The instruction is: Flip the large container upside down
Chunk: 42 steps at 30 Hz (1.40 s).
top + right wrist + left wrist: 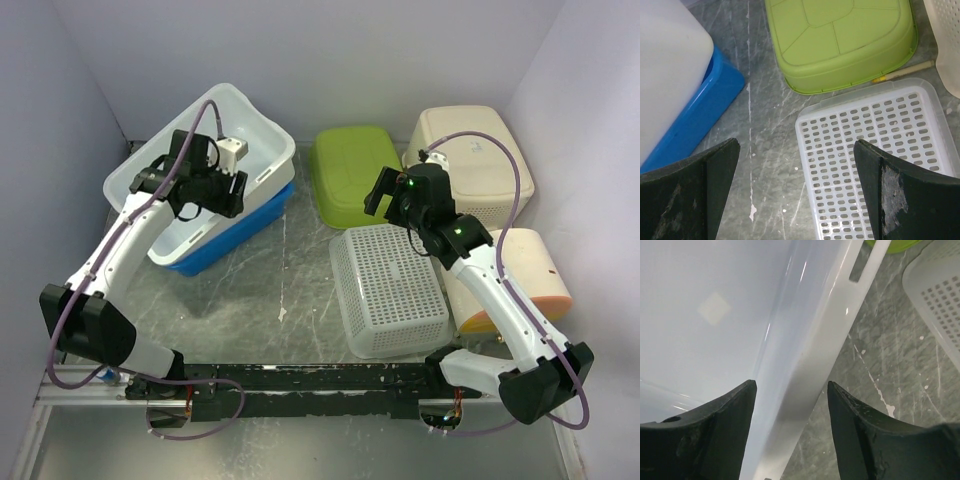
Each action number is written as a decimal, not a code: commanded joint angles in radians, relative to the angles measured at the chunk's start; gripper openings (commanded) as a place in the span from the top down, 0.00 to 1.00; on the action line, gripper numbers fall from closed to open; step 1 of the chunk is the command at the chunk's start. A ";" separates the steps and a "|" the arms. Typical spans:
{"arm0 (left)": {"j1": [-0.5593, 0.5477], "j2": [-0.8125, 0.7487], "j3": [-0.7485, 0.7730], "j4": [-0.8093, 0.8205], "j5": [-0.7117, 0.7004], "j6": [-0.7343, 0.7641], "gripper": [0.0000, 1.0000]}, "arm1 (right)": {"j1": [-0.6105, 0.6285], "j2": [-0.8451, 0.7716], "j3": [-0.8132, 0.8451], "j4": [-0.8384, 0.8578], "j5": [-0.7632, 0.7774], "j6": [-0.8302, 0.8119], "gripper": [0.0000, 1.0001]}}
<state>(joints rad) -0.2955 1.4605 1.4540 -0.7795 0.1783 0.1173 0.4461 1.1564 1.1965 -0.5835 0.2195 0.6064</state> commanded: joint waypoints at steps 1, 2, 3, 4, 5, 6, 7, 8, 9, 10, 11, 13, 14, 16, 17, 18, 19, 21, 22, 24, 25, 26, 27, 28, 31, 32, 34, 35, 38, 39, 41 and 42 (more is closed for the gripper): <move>0.001 -0.008 -0.050 0.050 -0.034 -0.003 0.31 | 0.002 -0.003 -0.014 0.030 -0.014 0.004 0.00; 0.000 -0.004 -0.069 0.064 -0.037 0.005 0.32 | 0.002 -0.004 -0.016 0.032 -0.017 0.005 0.00; 0.001 0.006 -0.079 0.066 -0.042 0.008 0.36 | 0.003 -0.004 -0.016 0.033 -0.021 0.006 0.01; 0.001 0.022 -0.076 0.052 -0.041 0.011 0.43 | 0.002 -0.005 -0.015 0.033 -0.023 0.007 0.01; 0.001 0.037 -0.062 0.037 -0.036 0.013 0.54 | 0.002 -0.007 -0.013 0.032 -0.022 0.006 0.01; 0.000 0.046 -0.042 0.020 -0.038 0.010 0.67 | 0.002 -0.007 -0.013 0.032 -0.020 0.007 0.01; -0.001 0.050 -0.013 0.005 -0.038 0.005 0.81 | 0.002 -0.010 -0.015 0.032 -0.017 0.006 0.01; -0.002 0.050 0.033 -0.011 -0.048 0.001 0.91 | 0.002 -0.012 -0.014 0.032 -0.016 0.006 0.01; -0.005 0.045 0.068 -0.019 -0.064 -0.006 0.93 | 0.002 -0.014 -0.014 0.031 -0.014 0.006 0.01; -0.009 0.038 0.112 -0.030 -0.081 -0.011 0.93 | 0.002 -0.015 -0.013 0.029 -0.014 0.006 0.01; -0.011 0.031 0.159 -0.043 -0.092 -0.011 0.93 | 0.002 -0.015 -0.013 0.028 -0.014 0.006 0.01; -0.013 0.016 0.260 -0.068 -0.119 -0.014 0.93 | 0.002 -0.017 -0.014 0.030 -0.015 0.007 0.01; -0.014 0.012 0.309 -0.079 -0.132 -0.016 0.93 | 0.002 -0.016 -0.013 0.031 -0.017 0.006 0.01; -0.017 0.001 0.406 -0.097 -0.142 -0.023 0.93 | 0.002 -0.017 -0.012 0.032 -0.018 0.007 0.01; -0.020 -0.004 0.447 -0.103 -0.134 -0.027 0.93 | 0.002 -0.017 -0.012 0.033 -0.017 0.006 0.01; -0.024 -0.009 0.491 -0.110 -0.117 -0.033 0.93 | 0.002 -0.016 -0.011 0.034 -0.017 0.006 0.01; -0.029 -0.014 0.527 -0.113 -0.096 -0.042 0.93 | 0.002 -0.015 -0.011 0.033 -0.016 0.006 0.01; -0.040 -0.024 0.582 -0.110 -0.051 -0.071 0.93 | 0.002 -0.016 -0.011 0.033 -0.016 0.006 0.01; -0.048 -0.031 0.598 -0.107 -0.040 -0.092 0.93 | 0.002 -0.017 -0.012 0.034 -0.016 0.007 0.01; -0.061 -0.044 0.618 -0.093 -0.025 -0.139 0.93 | 0.002 -0.019 -0.012 0.034 -0.014 0.007 0.01; -0.067 -0.053 0.621 -0.084 -0.016 -0.170 0.93 | 0.002 -0.019 -0.010 0.031 -0.011 0.008 0.01; -0.070 -0.064 0.621 -0.067 0.008 -0.201 0.93 | 0.002 -0.022 -0.007 0.028 -0.007 0.007 0.01; -0.073 -0.073 0.620 -0.048 0.032 -0.240 0.93 | 0.002 -0.025 -0.006 0.025 0.000 0.006 0.01; -0.073 -0.083 0.620 -0.026 0.059 -0.280 0.93 | 0.002 -0.028 -0.003 0.021 0.014 0.004 0.01; -0.073 -0.126 0.610 0.080 0.148 -0.385 0.93 | 0.002 -0.037 0.013 0.004 0.058 0.000 0.01; -0.074 -0.150 0.598 0.116 0.170 -0.419 0.93 | 0.002 -0.044 0.017 0.001 0.071 0.000 0.01; -0.073 -0.185 0.565 0.195 0.174 -0.512 0.93 | 0.002 -0.056 0.021 -0.004 0.092 0.000 0.01; -0.073 -0.202 0.524 0.240 0.184 -0.561 0.93 | 0.002 -0.061 0.022 -0.006 0.102 0.000 0.01; -0.073 -0.243 0.385 0.385 0.236 -0.732 0.93 | 0.002 -0.073 0.025 -0.012 0.129 0.002 0.01; -0.073 -0.256 0.327 0.437 0.248 -0.791 0.93 | 0.002 -0.077 0.028 -0.018 0.141 0.005 0.01; -0.073 -0.286 0.212 0.538 0.273 -0.920 0.93 | 0.002 -0.083 0.037 -0.035 0.175 0.010 0.01; -0.074 -0.303 0.156 0.588 0.279 -0.982 0.93 | 0.002 -0.090 0.044 -0.047 0.196 0.011 0.00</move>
<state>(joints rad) -0.3656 1.1995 1.7512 -0.5430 0.3687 -0.5446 0.4465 1.0946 1.1984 -0.5980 0.3267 0.6106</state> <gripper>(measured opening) 0.311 0.995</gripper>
